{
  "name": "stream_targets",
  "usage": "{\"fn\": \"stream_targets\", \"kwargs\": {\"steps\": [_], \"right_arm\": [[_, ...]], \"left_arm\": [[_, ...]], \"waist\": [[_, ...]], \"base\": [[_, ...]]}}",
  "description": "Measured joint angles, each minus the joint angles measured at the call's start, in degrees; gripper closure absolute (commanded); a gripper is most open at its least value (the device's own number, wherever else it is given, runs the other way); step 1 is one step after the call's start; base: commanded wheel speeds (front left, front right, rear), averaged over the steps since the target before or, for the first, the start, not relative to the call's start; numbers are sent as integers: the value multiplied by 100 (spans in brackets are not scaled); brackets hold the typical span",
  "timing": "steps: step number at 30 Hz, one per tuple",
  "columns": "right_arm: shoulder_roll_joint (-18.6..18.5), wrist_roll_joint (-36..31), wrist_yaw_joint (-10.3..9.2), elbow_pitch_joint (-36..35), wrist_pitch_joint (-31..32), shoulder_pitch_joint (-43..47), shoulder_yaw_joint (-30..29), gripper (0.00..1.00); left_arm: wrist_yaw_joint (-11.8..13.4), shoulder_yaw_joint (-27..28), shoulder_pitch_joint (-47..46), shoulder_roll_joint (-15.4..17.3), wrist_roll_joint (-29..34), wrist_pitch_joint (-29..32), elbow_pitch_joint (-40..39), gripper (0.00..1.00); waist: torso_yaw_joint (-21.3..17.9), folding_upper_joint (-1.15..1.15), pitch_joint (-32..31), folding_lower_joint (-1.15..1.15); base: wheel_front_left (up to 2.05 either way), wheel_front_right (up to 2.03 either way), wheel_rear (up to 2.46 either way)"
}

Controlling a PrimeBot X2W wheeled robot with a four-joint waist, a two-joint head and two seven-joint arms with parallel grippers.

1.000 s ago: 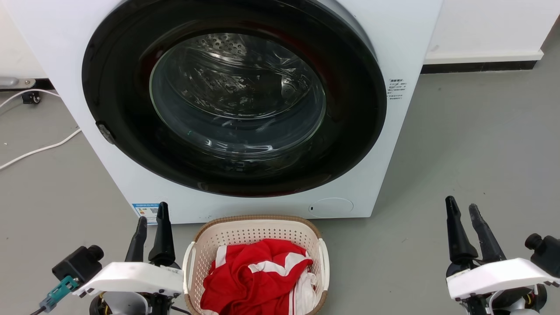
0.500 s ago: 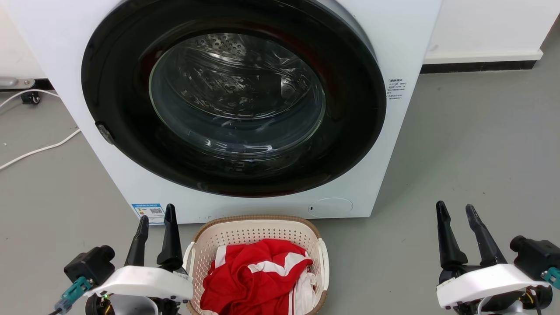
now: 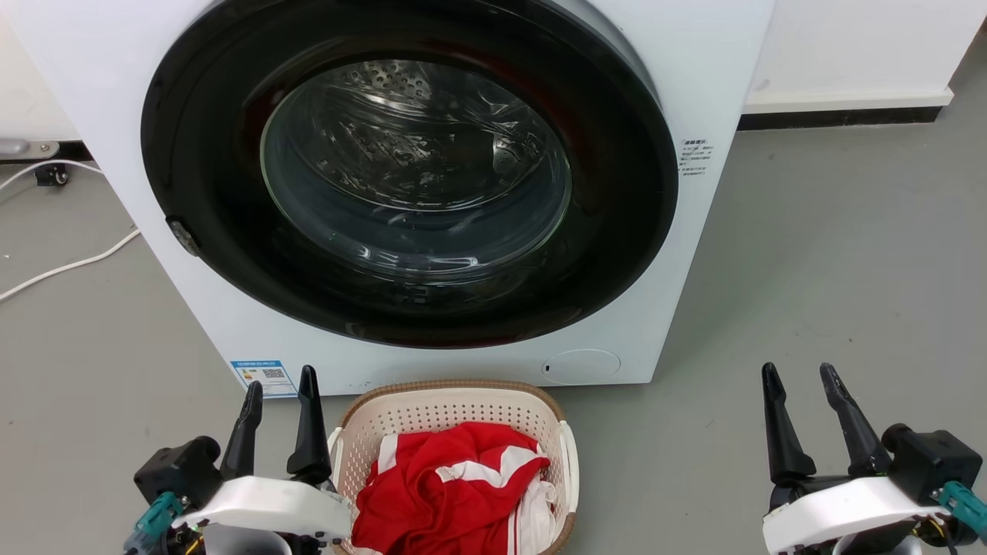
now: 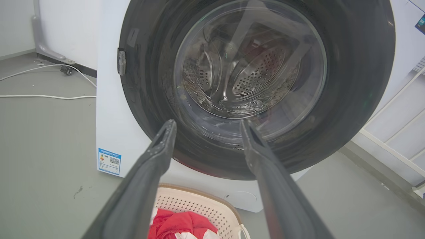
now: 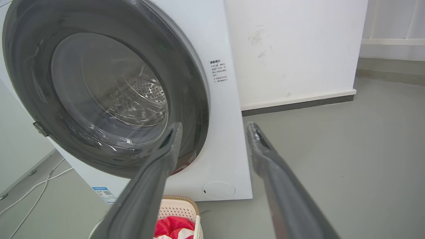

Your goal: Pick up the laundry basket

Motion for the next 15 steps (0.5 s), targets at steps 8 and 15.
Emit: {"fn": "stream_targets", "kwargs": {"steps": [8, 15], "right_arm": [[-1, -430, 0, -51, -94, 35, 1, 0], [-1, -730, 0, -93, -182, 85, -5, 0]], "left_arm": [[-7, -8, 53, 0, 420, -100, -32, 0], [-43, 1, 101, 1, 750, -192, -52, 0]], "waist": [[-3, 0, -13, 0], [-3, 0, -8, 0]], "base": [[0, 0, 0], [0, 0, 0]]}}
